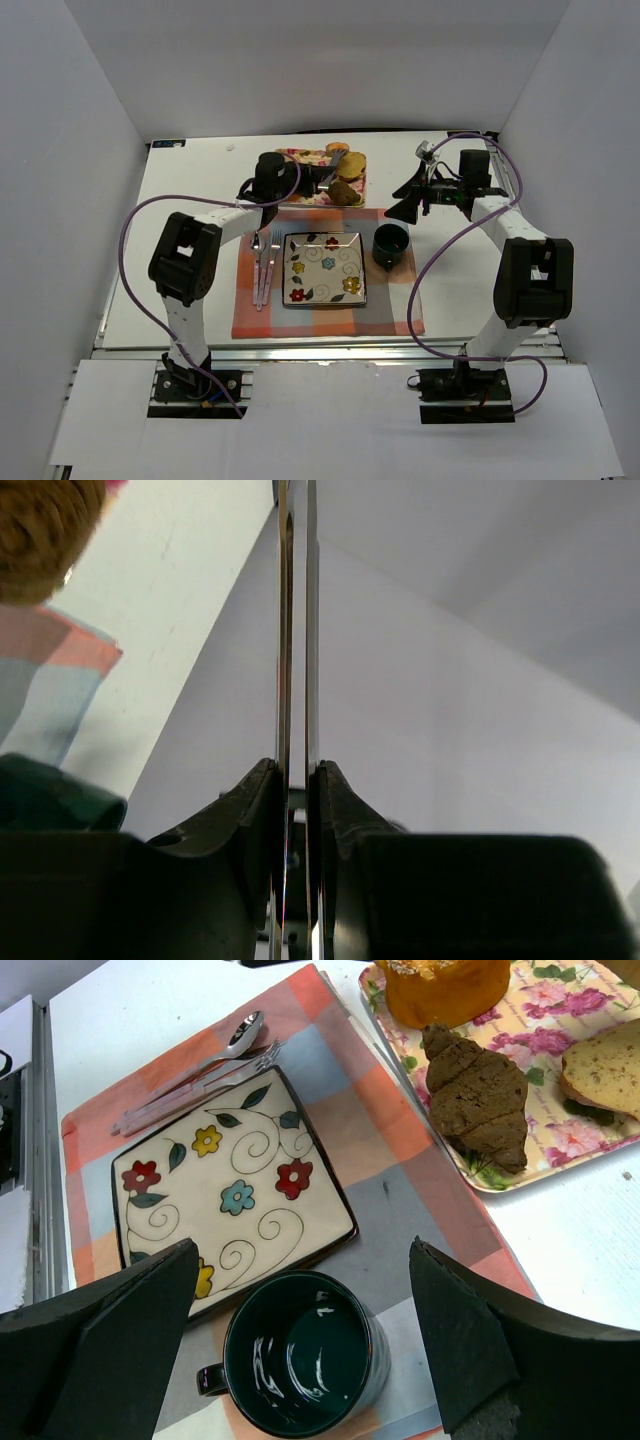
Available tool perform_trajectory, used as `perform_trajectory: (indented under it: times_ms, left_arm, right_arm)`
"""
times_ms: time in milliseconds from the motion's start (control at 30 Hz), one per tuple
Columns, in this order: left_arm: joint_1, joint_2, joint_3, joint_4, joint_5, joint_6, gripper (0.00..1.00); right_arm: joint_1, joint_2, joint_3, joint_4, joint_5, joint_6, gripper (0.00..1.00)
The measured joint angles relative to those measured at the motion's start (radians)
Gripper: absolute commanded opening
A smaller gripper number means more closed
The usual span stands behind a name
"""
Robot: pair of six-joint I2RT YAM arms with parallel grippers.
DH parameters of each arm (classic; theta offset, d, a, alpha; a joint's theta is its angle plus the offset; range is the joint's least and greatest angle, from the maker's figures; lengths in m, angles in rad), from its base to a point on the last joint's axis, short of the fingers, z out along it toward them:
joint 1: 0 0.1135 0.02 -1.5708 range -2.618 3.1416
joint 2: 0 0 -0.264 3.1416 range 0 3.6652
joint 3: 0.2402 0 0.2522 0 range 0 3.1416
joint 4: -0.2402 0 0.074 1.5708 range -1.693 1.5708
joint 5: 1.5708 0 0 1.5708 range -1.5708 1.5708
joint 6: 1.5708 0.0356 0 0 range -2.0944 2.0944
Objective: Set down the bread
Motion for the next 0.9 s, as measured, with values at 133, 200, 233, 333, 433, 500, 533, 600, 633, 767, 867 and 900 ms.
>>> perform_trajectory:
  times_ms: [133, 200, 233, 333, 433, 500, 533, 600, 633, 767, 867, 900]
  left_arm:
    - [0.000, -0.051, -0.052, 0.041, 0.048, 0.019, 0.07]
    - [0.000, -0.074, -0.078, 0.068, 0.074, 0.025, 0.06]
    - [0.000, -0.084, -0.090, 0.082, 0.088, 0.027, 0.06]
    - [0.000, -0.121, -0.127, 0.126, 0.134, 0.035, 0.05]
    - [0.000, -0.177, -0.178, 0.161, 0.180, 0.051, 0.04]
    - [0.000, -0.233, -0.225, 0.169, 0.216, 0.075, 0.04]
    - [0.000, -0.267, -0.251, 0.164, 0.233, 0.094, 0.04]
    - [0.000, -0.344, -0.300, 0.134, 0.264, 0.137, 0.04]
    - [0.000, -0.386, -0.323, 0.109, 0.278, 0.164, 0.04]
    - [0.000, -0.557, -0.420, -0.013, 0.319, 0.265, 0.04]
    - [0.000, -0.667, -0.486, -0.122, 0.333, 0.322, 0.05]
    - [0.000, -0.702, -0.509, -0.159, 0.336, 0.342, 0.05]
  right_arm:
    - [0.000, 0.000, 0.000, -0.002, -0.001, -0.001, 0.89]
    - [0.000, 0.000, 0.000, -0.003, -0.001, -0.001, 0.89]
    - [0.000, 0.000, 0.000, -0.005, -0.001, -0.002, 0.89]
    - [0.000, 0.000, 0.000, -0.014, -0.001, -0.006, 0.89]
    - [0.000, 0.000, 0.003, -0.034, -0.001, -0.022, 0.90]
    - [0.000, 0.000, 0.010, -0.058, -0.001, -0.035, 0.89]
    - [0.000, 0.000, 0.014, -0.066, -0.001, -0.042, 0.89]
    - [0.000, -0.001, 0.022, -0.082, -0.001, -0.054, 0.89]
    - [0.000, -0.002, 0.025, -0.086, -0.001, -0.058, 0.89]
    - [0.000, -0.007, 0.036, -0.113, -0.003, -0.076, 0.89]
    - [0.000, -0.008, 0.043, -0.132, -0.004, -0.085, 0.89]
    - [0.000, -0.008, 0.043, -0.137, -0.004, -0.088, 0.89]
